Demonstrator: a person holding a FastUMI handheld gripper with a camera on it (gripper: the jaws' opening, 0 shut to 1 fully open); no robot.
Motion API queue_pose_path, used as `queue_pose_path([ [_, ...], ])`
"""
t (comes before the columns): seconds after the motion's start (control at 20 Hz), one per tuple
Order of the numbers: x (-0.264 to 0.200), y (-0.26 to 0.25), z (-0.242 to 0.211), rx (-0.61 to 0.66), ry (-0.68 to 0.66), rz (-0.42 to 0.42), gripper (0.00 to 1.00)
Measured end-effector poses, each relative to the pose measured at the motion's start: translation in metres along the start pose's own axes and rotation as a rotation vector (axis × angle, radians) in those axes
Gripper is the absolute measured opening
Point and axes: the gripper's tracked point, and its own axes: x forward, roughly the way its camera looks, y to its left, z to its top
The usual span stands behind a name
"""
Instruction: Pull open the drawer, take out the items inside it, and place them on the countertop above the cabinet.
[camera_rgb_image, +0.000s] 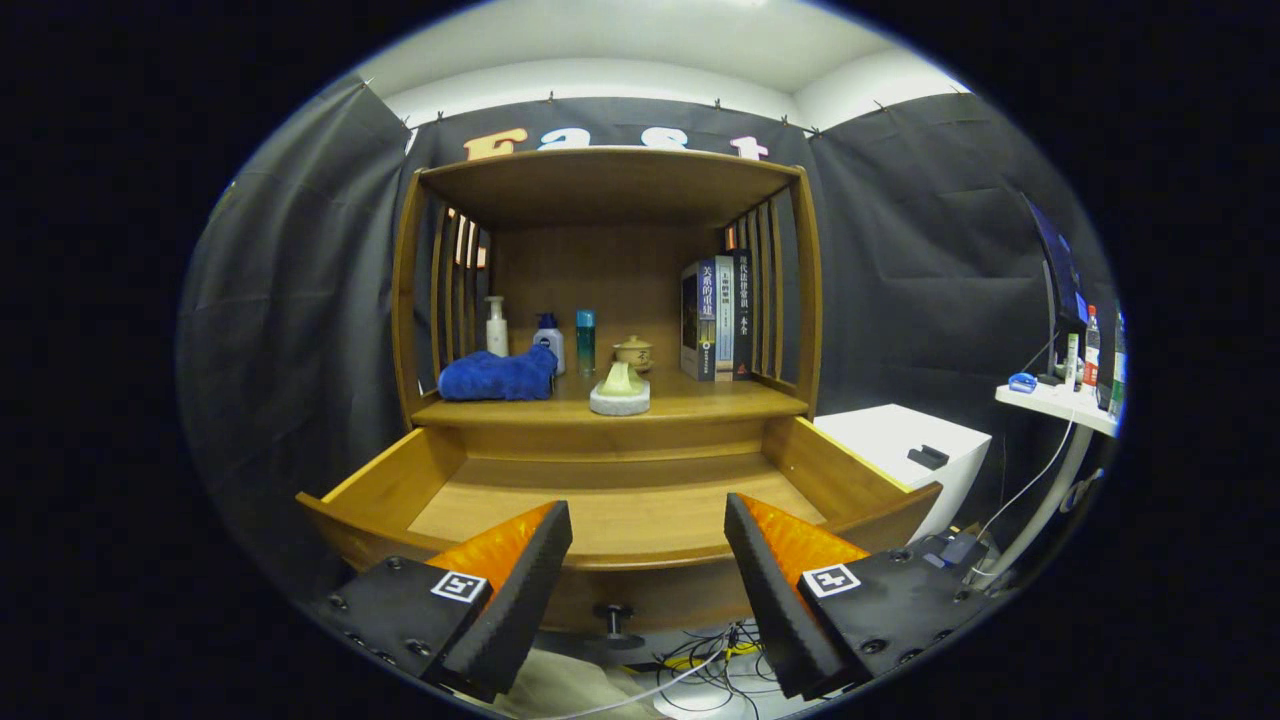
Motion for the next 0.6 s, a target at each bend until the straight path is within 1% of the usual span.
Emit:
queue_pose_path([
  [0.25,0.004,-0.002,-0.028,-0.017,0.037,0.015,0.98],
  [0.45,0.002,-0.005,-0.035,-0.020,0.049,0.012,0.97],
  [0.6,0.003,-0.001,-0.035,-0.014,0.048,0.030,0.97],
])
